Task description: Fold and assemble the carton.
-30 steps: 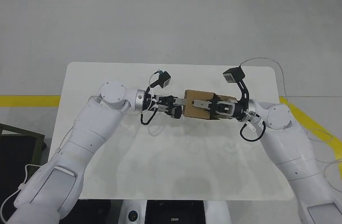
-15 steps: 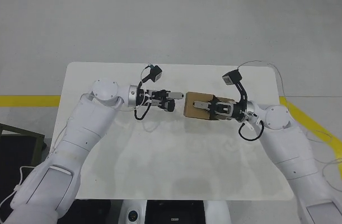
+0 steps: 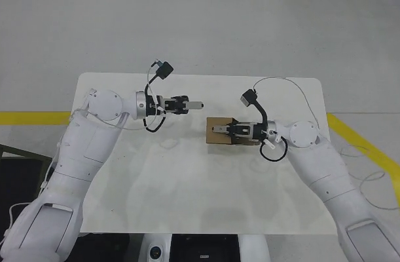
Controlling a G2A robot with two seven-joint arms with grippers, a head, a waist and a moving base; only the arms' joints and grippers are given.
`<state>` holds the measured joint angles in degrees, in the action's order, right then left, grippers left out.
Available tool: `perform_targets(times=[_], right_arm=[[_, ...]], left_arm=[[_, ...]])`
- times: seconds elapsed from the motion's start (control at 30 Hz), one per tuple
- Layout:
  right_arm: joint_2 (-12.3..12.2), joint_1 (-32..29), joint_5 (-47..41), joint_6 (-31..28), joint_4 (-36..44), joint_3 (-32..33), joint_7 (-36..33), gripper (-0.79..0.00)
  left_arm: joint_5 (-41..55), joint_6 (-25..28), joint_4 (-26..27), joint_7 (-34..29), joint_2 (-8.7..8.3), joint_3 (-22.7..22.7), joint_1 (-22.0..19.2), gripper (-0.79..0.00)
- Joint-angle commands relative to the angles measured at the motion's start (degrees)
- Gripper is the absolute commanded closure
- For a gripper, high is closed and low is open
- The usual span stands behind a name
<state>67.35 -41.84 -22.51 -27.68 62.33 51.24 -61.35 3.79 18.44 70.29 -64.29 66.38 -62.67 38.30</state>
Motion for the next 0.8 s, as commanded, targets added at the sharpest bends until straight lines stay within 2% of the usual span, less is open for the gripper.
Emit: perform_targets(times=[0.0,0.17,0.3,0.5,0.77], right_arm=[[0.59,0.72,0.25,-0.24,-1.09,-1.2,0.71,0.0],[2.1,2.47,1.64,-0.33,-4.34,-3.84,3.21,0.0],[2.94,3.36,2.64,-0.56,-6.25,-5.15,3.86,-0.058],[3.73,4.02,4.08,-0.97,-9.24,-6.15,4.06,-0.305],[2.89,3.99,6.05,-3.14,-8.64,-3.91,1.61,-0.372]], left_arm=[[-1.63,-0.41,1.26,0.56,-0.43,-0.91,0.97,-0.785],[-5.36,-0.53,4.7,1.49,-1.63,-3.62,3.64,-0.785],[-7.75,-0.63,6.75,1.16,-2.47,-5.36,5.54,-0.785],[-12.94,-2.15,8.96,-0.38,-3.64,-7.19,7.09,-0.785],[-15.41,-1.95,11.21,-3.5,-4.37,-7.63,7.4,-0.785]])
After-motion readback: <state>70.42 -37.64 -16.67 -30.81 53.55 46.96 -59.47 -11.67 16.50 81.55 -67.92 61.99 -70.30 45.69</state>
